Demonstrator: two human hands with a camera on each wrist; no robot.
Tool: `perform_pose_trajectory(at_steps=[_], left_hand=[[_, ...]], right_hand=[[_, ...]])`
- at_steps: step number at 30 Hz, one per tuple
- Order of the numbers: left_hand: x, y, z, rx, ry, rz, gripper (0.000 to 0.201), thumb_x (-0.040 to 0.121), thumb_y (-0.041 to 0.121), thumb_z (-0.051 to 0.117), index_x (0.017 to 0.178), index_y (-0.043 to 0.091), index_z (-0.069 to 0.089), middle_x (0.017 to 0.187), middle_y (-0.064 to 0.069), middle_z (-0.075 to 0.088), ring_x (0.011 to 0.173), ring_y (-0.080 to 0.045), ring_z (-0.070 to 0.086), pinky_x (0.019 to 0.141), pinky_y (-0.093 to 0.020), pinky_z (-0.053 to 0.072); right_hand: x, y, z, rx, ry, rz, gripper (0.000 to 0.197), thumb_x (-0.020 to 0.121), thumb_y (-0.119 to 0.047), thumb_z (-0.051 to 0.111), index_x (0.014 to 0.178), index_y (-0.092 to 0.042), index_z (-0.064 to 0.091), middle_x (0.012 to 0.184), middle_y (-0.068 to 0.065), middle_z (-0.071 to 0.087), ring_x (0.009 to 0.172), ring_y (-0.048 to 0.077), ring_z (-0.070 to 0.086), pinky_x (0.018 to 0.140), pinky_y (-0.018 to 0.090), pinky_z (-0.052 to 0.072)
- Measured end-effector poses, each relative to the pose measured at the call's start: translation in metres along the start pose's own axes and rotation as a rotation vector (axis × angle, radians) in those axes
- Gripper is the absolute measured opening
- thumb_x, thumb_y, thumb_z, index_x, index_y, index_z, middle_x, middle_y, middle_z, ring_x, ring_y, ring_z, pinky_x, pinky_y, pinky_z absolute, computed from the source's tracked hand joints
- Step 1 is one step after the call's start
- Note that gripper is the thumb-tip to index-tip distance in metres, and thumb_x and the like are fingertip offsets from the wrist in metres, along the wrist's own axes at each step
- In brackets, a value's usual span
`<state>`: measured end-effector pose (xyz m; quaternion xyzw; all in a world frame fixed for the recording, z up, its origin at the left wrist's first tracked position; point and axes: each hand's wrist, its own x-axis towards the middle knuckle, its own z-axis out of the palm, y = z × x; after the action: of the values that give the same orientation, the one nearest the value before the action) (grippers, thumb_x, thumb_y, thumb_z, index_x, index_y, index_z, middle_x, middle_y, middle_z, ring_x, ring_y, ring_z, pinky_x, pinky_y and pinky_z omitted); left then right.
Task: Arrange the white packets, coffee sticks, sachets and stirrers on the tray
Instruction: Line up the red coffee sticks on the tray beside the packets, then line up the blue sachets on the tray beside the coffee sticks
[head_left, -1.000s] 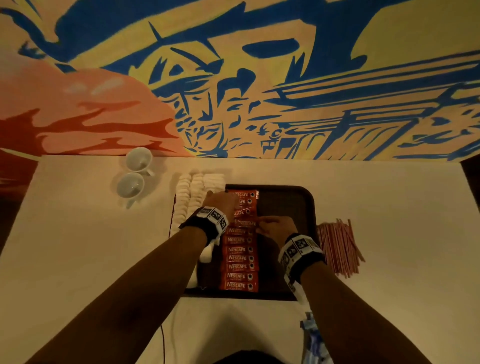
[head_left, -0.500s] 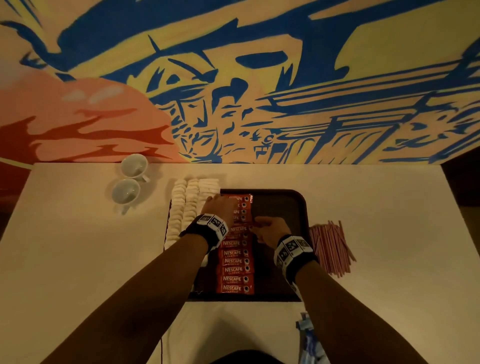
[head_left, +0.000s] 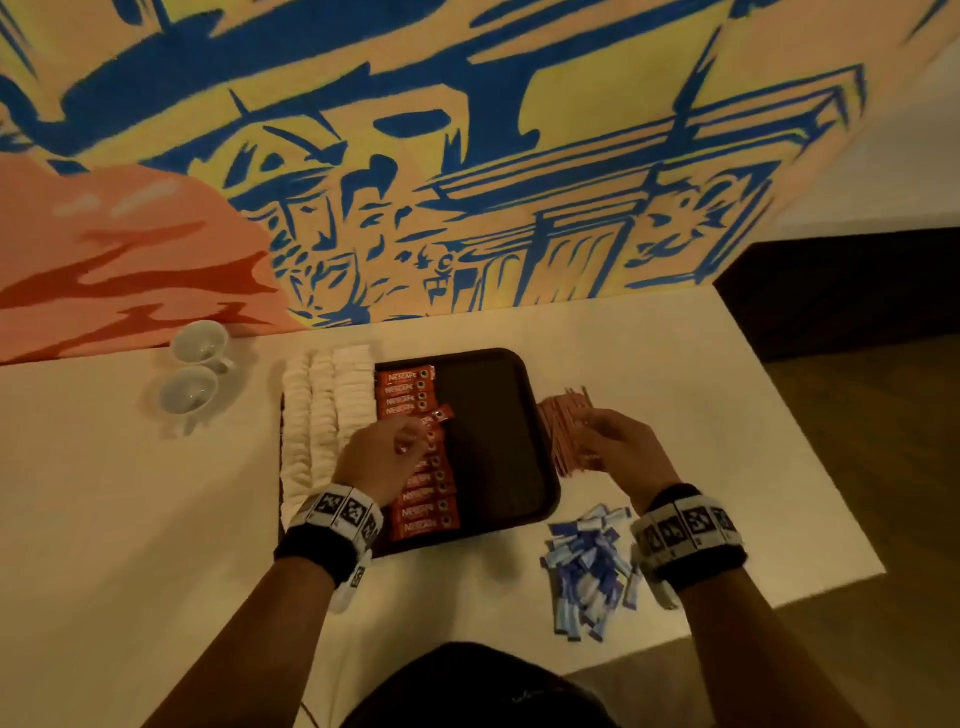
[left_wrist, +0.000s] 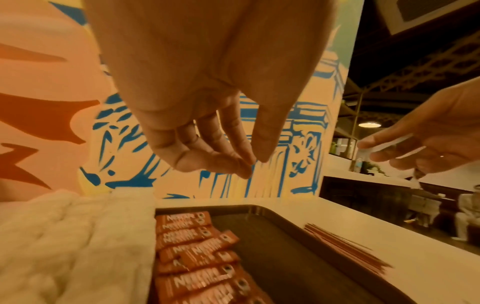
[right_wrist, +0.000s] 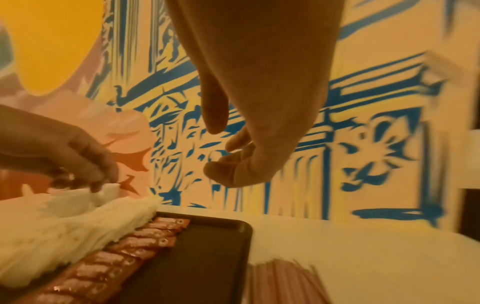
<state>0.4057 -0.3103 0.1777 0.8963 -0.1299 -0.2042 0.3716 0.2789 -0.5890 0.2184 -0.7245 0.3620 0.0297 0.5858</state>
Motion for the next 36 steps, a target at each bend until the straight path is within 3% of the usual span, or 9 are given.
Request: perform_pose_trajectory(at_steps=[4,11,14,17,21,25,28,30,36], left_hand=[[-0.037,0.01,0.038,0.041,-0.254,0.021,0.011,0.093,0.024,0.067,0.1,0.032,0.067,0.095,0.014,0.066,0.089,-0.003,0.063,0.07,-0.013,0.042],[-0.07,0.035,0.116,0.434,-0.674,0.06,0.025,0.092,0.046,0.065,0.11,0.028,0.069,0.112,0.005,0.066,0.101,-0.014,0.062,0.093,-0.035,0.054],[-0.07,0.044,0.144,0.571,-0.767,0.02,0.038,0.09,0.057,0.062,0.11,0.026,0.068,0.113,0.001,0.065,0.101,-0.019,0.062,0.092,-0.035,0.053],[-0.065,0.052,0.171,0.663,-0.8,-0.009,0.054,0.087,0.068,0.057,0.103,0.018,0.07,0.105,-0.004,0.068,0.093,-0.023,0.065,0.084,-0.036,0.053],[-0.059,0.065,0.205,0.715,-0.784,-0.032,0.061,0.083,0.077,0.054,0.086,0.017,0.056,0.076,-0.003,0.056,0.064,-0.02,0.053,0.065,-0.033,0.048],[-0.061,0.068,0.23,0.759,-0.755,0.02,0.067,0.078,0.075,0.063,0.114,0.019,0.06,0.101,-0.006,0.066,0.083,-0.024,0.063,0.069,-0.031,0.05],[-0.062,0.065,0.243,0.759,-0.706,-0.008,0.067,0.074,0.071,0.069,0.116,0.02,0.06,0.104,-0.005,0.068,0.085,-0.024,0.064,0.071,-0.031,0.052],[-0.063,0.066,0.243,0.752,-0.679,-0.048,0.062,0.078,0.065,0.07,0.116,0.017,0.06,0.105,-0.006,0.068,0.087,-0.024,0.065,0.072,-0.032,0.053],[-0.065,0.056,0.237,0.739,-0.628,-0.154,0.052,0.089,0.05,0.068,0.12,0.01,0.057,0.114,-0.01,0.063,0.101,-0.028,0.062,0.086,-0.037,0.052]], right_hand=[[-0.052,0.046,-0.051,-0.052,0.08,0.086,0.026,0.097,-0.016,0.069,0.122,-0.011,0.069,0.105,0.011,0.072,0.087,0.021,0.066,0.072,0.03,0.053],[-0.059,0.141,-0.08,-0.385,-0.001,0.437,0.038,0.087,-0.039,0.08,0.11,-0.012,0.065,0.101,0.009,0.067,0.091,0.03,0.069,0.088,0.048,0.06],[-0.049,0.163,-0.077,-0.538,-0.037,0.504,0.049,0.088,-0.053,0.074,0.081,-0.005,0.063,0.078,0.01,0.064,0.074,0.029,0.067,0.083,0.047,0.06],[-0.034,0.18,-0.076,-0.527,0.001,0.533,0.064,0.077,-0.066,0.078,0.08,-0.004,0.065,0.074,0.011,0.068,0.067,0.027,0.064,0.067,0.038,0.057],[-0.017,0.188,-0.072,-0.467,0.026,0.52,0.062,0.077,-0.058,0.082,0.092,-0.002,0.063,0.078,0.009,0.063,0.071,0.028,0.061,0.062,0.032,0.048],[-0.008,0.194,-0.067,-0.505,0.007,0.531,0.054,0.079,-0.052,0.084,0.084,-0.006,0.057,0.07,0.005,0.056,0.061,0.022,0.056,0.054,0.03,0.044],[0.0,0.201,-0.068,-0.47,-0.001,0.533,0.05,0.082,-0.046,0.084,0.092,0.0,0.067,0.077,0.01,0.067,0.065,0.026,0.063,0.057,0.032,0.055],[0.001,0.199,-0.074,-0.475,-0.022,0.502,0.047,0.084,-0.047,0.081,0.091,-0.002,0.069,0.076,0.009,0.067,0.062,0.024,0.061,0.05,0.027,0.048],[-0.004,0.186,-0.091,-0.485,-0.027,0.168,0.022,0.098,-0.024,0.064,0.112,-0.007,0.06,0.108,0.017,0.068,0.096,0.035,0.063,0.077,0.035,0.048]])
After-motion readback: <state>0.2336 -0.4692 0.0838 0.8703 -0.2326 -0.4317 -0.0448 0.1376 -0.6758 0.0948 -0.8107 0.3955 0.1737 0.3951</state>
